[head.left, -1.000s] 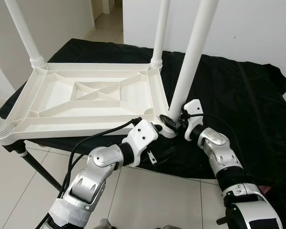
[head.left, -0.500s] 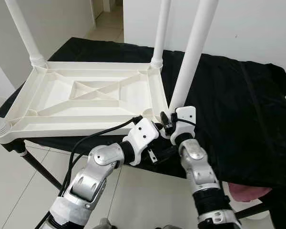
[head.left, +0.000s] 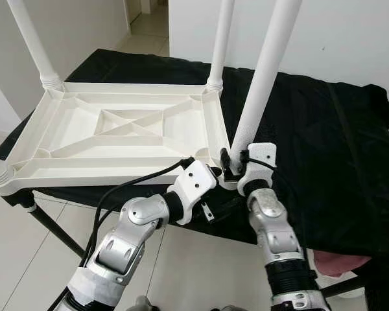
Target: Building children table
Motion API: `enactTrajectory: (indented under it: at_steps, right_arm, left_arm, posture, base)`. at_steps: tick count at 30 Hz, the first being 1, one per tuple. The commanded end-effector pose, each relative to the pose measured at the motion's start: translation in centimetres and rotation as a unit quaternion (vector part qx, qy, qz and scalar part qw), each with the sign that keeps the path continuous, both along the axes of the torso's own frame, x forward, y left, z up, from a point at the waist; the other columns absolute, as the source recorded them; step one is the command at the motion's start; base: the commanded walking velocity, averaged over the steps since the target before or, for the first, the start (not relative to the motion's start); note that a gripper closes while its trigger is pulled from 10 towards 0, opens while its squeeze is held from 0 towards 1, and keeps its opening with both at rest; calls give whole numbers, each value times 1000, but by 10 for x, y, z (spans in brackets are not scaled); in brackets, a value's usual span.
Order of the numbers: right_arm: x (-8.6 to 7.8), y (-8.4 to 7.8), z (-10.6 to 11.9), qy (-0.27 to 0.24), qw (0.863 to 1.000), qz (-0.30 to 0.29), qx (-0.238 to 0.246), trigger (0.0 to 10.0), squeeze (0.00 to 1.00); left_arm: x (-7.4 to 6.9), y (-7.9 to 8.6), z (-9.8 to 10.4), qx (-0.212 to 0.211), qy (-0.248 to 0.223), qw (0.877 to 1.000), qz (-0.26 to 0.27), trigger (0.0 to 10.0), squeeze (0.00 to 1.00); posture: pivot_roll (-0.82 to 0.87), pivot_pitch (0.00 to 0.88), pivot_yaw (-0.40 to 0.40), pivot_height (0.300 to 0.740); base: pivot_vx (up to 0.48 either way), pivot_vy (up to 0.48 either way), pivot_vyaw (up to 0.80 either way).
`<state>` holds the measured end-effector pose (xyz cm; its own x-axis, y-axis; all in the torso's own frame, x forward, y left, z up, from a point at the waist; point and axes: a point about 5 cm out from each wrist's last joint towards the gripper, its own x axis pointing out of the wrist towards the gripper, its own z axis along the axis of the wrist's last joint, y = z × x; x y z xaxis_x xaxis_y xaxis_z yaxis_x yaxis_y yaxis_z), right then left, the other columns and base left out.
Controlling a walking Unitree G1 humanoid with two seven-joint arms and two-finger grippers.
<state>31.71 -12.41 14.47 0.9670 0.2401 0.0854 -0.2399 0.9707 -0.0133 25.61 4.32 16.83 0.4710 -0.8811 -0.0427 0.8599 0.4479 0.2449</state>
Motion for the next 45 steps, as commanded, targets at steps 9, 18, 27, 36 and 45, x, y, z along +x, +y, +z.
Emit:
enactTrajectory:
  at_steps: [9, 18, 27, 36, 45]
  right_arm:
    - [13, -9, 3, 8, 972, 218, -85, 10000, 0]
    - [24, -4, -1, 31, 946, 303, -112, 4745, 0]
    - [31, -9, -7, 54, 938, 319, -128, 0, 0]
    - [33, -17, -11, 60, 940, 312, -127, 4510, 0]
    - [34, -24, -13, 55, 974, 197, -93, 10000, 0]
  left_arm:
    - [6, 1, 1, -4, -3, 1000, 24, 10000, 0]
    - [7, 1, 2, -4, -6, 1000, 26, 10000, 0]
    - [6, 2, 1, -2, -7, 1000, 30, 10000, 0]
    - [6, 2, 1, 0, -7, 1000, 29, 10000, 0]
    - [4, -1, 0, -1, -6, 1000, 25, 10000, 0]
  posture:
    - [-66, 21, 9, 740]
    - [-54, 18, 6, 740]
    - [-47, 16, 3, 740]
    - [-48, 18, -2, 740]
    - [-49, 15, -7, 740]
  base:
    - [0, 0, 0]
    - [0, 0, 0]
    - [0, 0, 0]
    - [0, 0, 0]
    - [0, 0, 0]
